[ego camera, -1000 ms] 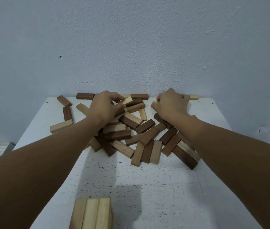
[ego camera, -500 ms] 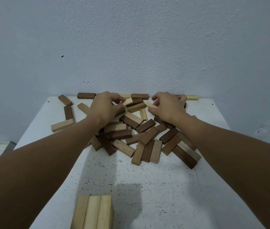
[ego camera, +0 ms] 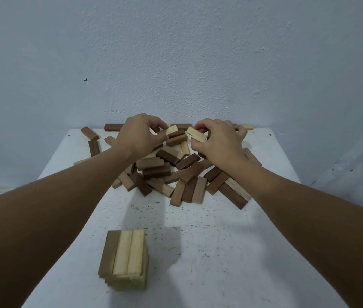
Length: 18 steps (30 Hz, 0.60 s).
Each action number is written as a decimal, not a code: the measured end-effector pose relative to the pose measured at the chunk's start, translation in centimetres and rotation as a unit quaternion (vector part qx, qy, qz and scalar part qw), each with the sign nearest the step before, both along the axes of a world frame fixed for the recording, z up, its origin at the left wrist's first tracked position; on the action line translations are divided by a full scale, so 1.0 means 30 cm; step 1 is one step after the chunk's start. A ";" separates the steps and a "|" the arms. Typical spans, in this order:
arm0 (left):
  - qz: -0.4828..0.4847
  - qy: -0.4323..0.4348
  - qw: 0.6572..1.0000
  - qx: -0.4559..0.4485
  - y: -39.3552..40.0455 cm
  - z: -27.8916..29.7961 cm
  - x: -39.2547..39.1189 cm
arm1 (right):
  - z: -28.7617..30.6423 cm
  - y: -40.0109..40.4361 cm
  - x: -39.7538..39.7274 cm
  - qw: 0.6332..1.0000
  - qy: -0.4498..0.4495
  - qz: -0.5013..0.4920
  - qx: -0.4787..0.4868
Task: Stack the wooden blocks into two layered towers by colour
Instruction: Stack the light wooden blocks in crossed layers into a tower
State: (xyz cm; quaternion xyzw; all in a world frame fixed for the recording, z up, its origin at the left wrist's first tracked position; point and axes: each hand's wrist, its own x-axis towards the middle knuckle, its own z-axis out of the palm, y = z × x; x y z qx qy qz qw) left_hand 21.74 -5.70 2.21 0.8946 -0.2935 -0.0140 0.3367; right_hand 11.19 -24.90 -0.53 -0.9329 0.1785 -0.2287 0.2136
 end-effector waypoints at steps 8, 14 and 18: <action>-0.060 -0.038 0.993 0.096 0.026 0.139 -0.201 | 0.005 0.081 -0.220 0.999 -0.017 0.004 0.035; -0.099 -0.069 0.984 0.131 0.040 0.195 -0.366 | -0.046 0.136 -0.427 0.995 -0.021 -0.017 0.095; -0.105 -0.086 0.977 0.165 0.040 0.225 -0.502 | -0.081 0.158 -0.582 0.993 0.018 -0.036 0.109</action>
